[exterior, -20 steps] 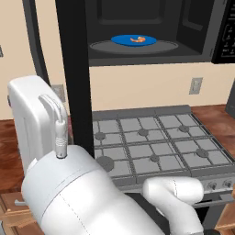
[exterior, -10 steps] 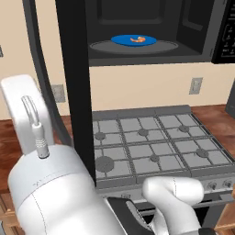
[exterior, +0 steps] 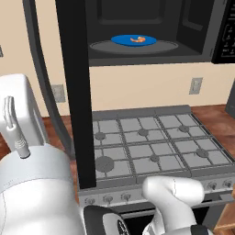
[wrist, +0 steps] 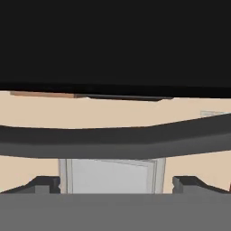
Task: Transport the shrimp from the fridge to the microwave and turn on the microwave.
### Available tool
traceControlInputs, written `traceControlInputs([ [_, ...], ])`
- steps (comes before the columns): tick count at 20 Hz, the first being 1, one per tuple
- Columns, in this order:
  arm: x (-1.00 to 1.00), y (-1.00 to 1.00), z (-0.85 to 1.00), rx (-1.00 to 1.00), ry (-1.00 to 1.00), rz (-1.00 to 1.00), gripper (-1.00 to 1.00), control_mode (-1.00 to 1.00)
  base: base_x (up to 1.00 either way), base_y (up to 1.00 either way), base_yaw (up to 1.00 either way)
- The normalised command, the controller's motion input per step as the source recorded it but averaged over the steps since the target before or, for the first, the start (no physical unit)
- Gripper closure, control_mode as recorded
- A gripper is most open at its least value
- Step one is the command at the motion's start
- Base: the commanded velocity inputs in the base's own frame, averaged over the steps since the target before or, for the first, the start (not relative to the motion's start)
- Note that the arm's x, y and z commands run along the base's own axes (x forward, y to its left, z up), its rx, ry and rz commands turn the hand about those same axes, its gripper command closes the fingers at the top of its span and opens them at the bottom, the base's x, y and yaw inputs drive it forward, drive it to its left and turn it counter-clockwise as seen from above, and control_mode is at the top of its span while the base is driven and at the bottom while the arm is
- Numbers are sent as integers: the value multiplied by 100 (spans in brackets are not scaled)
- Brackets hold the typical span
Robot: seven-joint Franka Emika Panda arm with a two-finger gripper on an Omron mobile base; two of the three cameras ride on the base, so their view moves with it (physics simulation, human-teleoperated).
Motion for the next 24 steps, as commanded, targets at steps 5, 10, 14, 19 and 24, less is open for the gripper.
traceControlInputs([
  [5,0,-3,-2,3,0,-19,-100,-100,0,0,0],
  [10,0,-13,-1,3,1,-19,-100,-100,0,0,0],
  [14,3,-22,-4,3,1,-18,-100,-100,0,0,0],
  [19,7,-19,-3,3,0,-16,-100,-100,0,0,0],
  [24,12,-39,-3,1,3,-13,-100,-100,0,0,0],
])
